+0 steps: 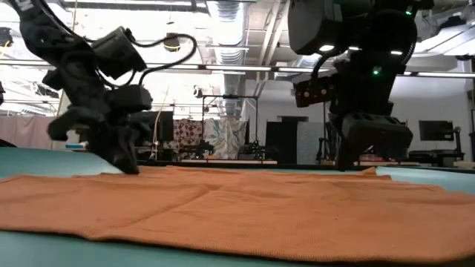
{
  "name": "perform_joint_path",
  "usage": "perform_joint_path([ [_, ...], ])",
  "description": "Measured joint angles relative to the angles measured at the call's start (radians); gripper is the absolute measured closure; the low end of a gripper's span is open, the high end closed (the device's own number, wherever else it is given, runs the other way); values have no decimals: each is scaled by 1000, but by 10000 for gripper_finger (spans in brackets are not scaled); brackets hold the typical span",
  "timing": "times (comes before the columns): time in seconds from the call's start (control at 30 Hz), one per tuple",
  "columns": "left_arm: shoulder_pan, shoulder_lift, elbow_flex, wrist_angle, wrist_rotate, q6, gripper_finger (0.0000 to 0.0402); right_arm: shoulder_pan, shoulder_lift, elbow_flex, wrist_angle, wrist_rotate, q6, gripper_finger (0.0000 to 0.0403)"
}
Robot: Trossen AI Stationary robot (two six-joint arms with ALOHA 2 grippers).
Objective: Roll towel into tight, uniform cylinder
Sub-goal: Fold the orange table napkin
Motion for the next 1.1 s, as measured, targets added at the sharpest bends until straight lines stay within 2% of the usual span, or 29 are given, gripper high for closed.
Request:
perform_joint_path([
  [0.27, -1, 58, 8, -100, -3, -129, 401, 71, 0, -45, -30, -67, 159, 398],
  [0.5, -35, -1, 5, -209, -6, -278, 401, 119, -3, -112, 20, -63, 290, 398],
  [0.77, -84, -88, -3, -303, -17, -391, 401, 156, -2, -117, -8, -60, 361, 398],
  [0.9, -115, -127, -3, -306, -16, -413, 401, 152, -13, -111, 11, -26, 360, 396],
  [1.0, -126, -175, 26, -331, -20, -420, 401, 151, -56, -95, 10, 61, 342, 384],
  [1.1, -139, -239, 58, -382, -101, -404, 401, 153, -135, -88, 19, 149, 313, 375],
])
